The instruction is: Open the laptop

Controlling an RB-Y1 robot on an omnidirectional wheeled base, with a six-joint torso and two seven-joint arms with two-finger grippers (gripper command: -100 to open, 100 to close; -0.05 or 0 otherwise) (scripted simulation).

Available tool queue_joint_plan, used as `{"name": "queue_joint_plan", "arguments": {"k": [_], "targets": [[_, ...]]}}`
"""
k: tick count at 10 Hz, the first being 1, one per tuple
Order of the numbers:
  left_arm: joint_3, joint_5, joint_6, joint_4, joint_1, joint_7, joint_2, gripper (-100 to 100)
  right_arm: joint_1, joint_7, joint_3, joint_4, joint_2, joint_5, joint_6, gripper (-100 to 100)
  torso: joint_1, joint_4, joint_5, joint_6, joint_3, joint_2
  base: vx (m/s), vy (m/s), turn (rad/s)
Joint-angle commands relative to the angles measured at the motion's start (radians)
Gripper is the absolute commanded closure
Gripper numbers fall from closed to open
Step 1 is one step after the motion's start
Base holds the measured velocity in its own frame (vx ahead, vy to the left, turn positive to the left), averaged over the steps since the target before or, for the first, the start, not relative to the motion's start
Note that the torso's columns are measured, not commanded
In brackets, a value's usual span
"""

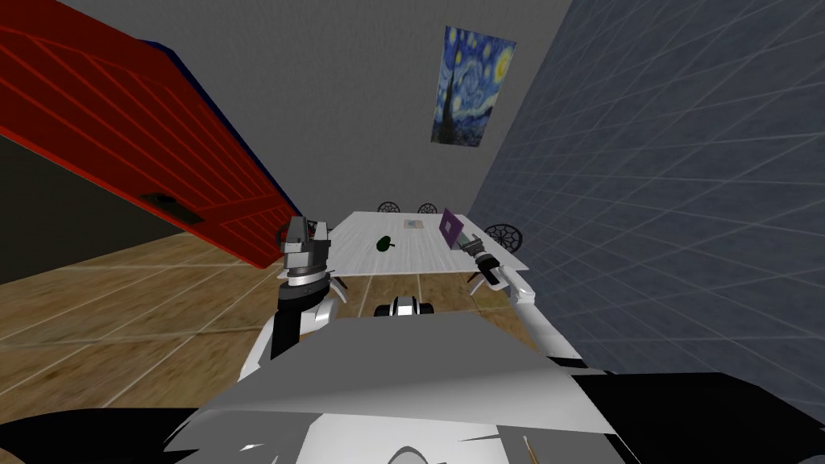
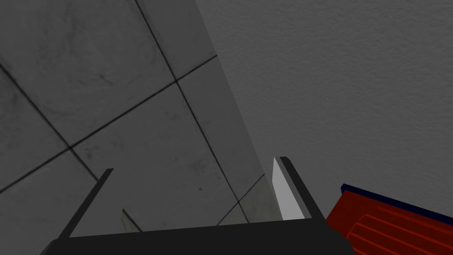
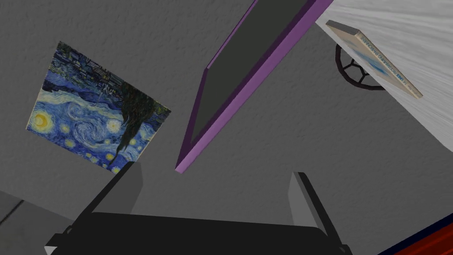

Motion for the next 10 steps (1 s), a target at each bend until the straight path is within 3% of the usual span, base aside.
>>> {"name": "queue_joint_plan", "arguments": {"k": [1, 6, 8, 9, 10], "targets": [[0.0, 0.0, 0.0, 0.0, 0.0, 0.0, 0.0, 0, -0.046, 0.051, -0.005, 0.071, -0.041, 0.051, 0.021, -100, 0.0, 0.0, 0.0, 0.0, 0.0, 0.0, 0.027, 0.078, 0.1], [0.0, 0.0, 0.0, 0.0, 0.0, 0.0, 0.0, 0, -0.116, 0.133, -0.014, 0.175, -0.122, 0.143, 0.062, -100, -0.001, 0.0, 0.0, 0.0, 0.0, 0.001, 0.026, 0.064, 0.073], [0.0, 0.0, 0.0, 0.0, 0.0, 0.0, 0.0, 0, -0.114, 0.133, -0.025, 0.18, -0.102, 0.135, 0.04, -100, -0.002, 0.0, -0.001, 0.0, 0.001, 0.001, 0.01, 0.019, 0.004], [0.0, 0.0, 0.0, 0.0, 0.0, 0.0, 0.0, 0, -0.114, 0.133, -0.025, 0.179, -0.102, 0.134, 0.04, 100, -0.003, 0.001, -0.001, 0.0, 0.001, 0.002, 0.0, 0.0, 0.0], [0.0, 0.0, 0.0, 0.0, 0.0, 0.0, 0.0, 0, -0.129, 0.095, -0.025, 0.204, -0.101, 0.098, 0.035, 100, -0.002, 0.0, -0.001, -0.001, 0.001, 0.002, -0.022, -0.049, 0.03]]}}
